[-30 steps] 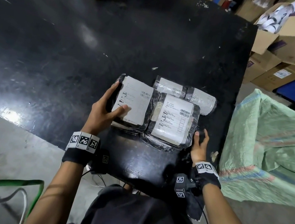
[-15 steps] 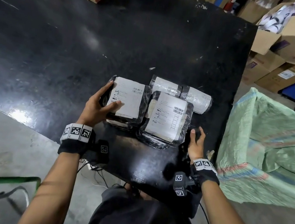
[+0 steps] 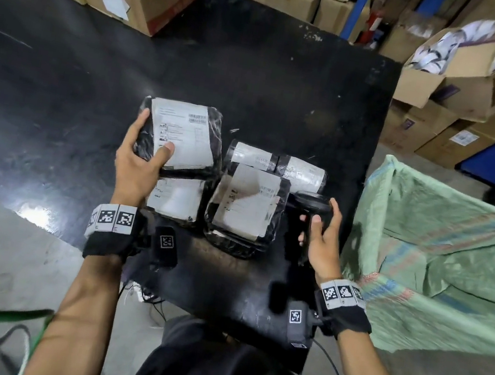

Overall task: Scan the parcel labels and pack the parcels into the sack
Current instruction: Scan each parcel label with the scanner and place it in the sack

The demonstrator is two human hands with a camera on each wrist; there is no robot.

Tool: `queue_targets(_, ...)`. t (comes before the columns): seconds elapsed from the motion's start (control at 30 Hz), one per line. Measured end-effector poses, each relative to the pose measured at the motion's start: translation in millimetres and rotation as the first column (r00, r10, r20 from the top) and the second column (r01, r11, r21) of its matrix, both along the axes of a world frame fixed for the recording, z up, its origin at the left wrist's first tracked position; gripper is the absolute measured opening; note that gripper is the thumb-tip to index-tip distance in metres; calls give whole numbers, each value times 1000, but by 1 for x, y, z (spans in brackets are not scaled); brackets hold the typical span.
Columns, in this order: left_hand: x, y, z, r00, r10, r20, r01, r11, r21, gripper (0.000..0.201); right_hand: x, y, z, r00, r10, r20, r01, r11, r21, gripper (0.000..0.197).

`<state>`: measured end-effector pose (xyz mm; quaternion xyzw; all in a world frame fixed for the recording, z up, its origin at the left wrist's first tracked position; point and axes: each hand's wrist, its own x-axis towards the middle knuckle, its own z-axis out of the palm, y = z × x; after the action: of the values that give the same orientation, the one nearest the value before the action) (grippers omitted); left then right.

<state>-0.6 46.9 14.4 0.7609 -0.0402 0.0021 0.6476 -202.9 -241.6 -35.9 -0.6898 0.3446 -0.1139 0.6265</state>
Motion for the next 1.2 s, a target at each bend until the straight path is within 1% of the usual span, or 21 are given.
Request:
queue_targets(0.07,1,-23,15,999,10,45,-7,998,-62,70,1,-9,18,997,-16,74,15,1000,5,51)
queue_targets(0.13,1,-48,29,997,19,78,-8,991,-131,70,2,-17,46,984,-19,175,21,1000,-9,51)
queue_targets(0.23,2,-87,44,994,3,107,16,984,-178,74,1,-28,88,962,-10,273,29,997,-65,52)
queue_targets(0.33,0,-129,58,984,-75,164,106,976,-190,76,-3,-39,127,932,7,362,39,992,-122,53)
queue_targets(0.4,-5,-160,66,972,-133,196,173,964,-201,76,-5,-45,149,921,27,390,32,989,-146,53)
queue_targets(0.53,-15,-212,67,956,-235,176,274,929,-250,79,-5,-51,184,902,31,431,15,995,-103,50)
queue_targets(0.6,-20,-235,66,944,-276,179,315,915,-251,79,-5,-55,194,892,34,451,12,995,-99,50)
queue_targets(0.7,-30,-264,64,927,-300,225,351,907,-234,78,-3,-61,200,885,24,465,16,997,-80,50)
queue_targets(0.8,-40,-282,53,910,-341,237,392,894,-219,80,-3,-65,202,887,12,461,26,997,-76,50)
queue_targets(0.93,-51,-292,37,920,-361,153,387,896,-215,81,-3,-69,203,896,-6,445,45,996,-77,51)
queue_targets(1.07,-55,-296,27,921,-368,131,388,898,-206,82,-7,-73,202,908,-18,419,60,994,-87,50)
queue_targets(1.2,-58,-296,25,922,-369,114,385,902,-197,82,-10,-72,198,919,-28,394,64,995,-79,49)
